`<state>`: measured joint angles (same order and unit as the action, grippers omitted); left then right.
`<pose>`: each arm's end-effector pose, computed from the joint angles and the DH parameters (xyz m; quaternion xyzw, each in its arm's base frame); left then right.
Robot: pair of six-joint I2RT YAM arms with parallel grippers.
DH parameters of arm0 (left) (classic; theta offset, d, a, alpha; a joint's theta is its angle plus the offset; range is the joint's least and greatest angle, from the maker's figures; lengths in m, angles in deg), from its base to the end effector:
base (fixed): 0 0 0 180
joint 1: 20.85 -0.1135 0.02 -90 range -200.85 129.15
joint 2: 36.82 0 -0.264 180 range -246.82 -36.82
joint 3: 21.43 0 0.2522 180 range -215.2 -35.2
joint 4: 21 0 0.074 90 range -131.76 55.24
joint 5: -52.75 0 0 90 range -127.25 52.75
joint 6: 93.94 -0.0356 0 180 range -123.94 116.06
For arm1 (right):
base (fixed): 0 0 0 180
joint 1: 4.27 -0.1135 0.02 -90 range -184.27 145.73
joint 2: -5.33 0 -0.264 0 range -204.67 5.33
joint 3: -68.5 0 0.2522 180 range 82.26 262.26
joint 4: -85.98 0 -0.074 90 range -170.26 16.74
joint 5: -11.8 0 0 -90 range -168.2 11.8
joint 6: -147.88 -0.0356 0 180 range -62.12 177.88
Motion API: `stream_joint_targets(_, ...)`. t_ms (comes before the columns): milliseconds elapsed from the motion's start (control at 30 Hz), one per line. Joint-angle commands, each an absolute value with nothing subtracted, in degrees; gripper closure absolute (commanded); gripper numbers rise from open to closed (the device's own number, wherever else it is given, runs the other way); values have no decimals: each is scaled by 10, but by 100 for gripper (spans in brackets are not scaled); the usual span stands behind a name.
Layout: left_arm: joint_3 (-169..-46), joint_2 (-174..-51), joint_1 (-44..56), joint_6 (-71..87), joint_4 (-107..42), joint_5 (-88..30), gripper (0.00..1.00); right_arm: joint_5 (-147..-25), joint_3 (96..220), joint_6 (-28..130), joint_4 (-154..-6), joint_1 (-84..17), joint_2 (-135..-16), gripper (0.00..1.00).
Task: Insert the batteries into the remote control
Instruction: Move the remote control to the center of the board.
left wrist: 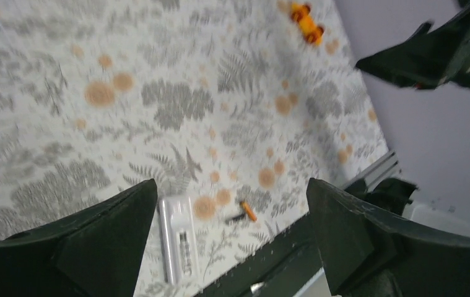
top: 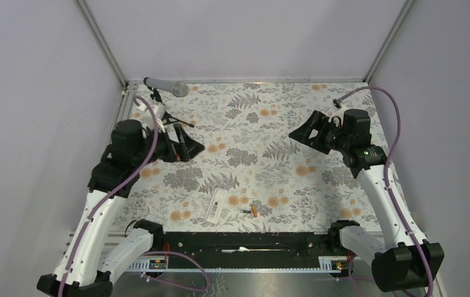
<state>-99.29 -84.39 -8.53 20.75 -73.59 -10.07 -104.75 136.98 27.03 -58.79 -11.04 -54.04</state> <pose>0.1503 -0.0495 0.3955 0.0432 0.8166 -0.3569 0.4515 0.2261 0.0429 0.3340 0.0535 0.8331 0.3505 0.4246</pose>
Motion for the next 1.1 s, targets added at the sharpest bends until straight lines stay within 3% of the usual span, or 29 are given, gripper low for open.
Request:
stream_joint_targets(0,-921,-827,10,271,-704,-241,1,-1062,1357,253,-597,-116,-513,9)
stream_joint_targets(167,-856,-871,136,324,-738,-416,1,-1058,1323,244,-597,-117,-500,9)
stream_joint_targets(433,-800,-995,343,404,-715,-554,2,-1038,1269,227,-597,-118,-471,0)
stream_joint_targets(600,-783,-1061,377,428,-680,-548,9,-1041,1258,227,-587,-117,-461,0)
stream_joint_targets(900,-741,-1126,380,456,-646,-542,12,-1037,1235,228,-568,-117,-433,1)
stream_joint_targets(1067,-734,-1147,380,477,-633,-545,24,-1040,1228,225,-561,-118,-423,2)
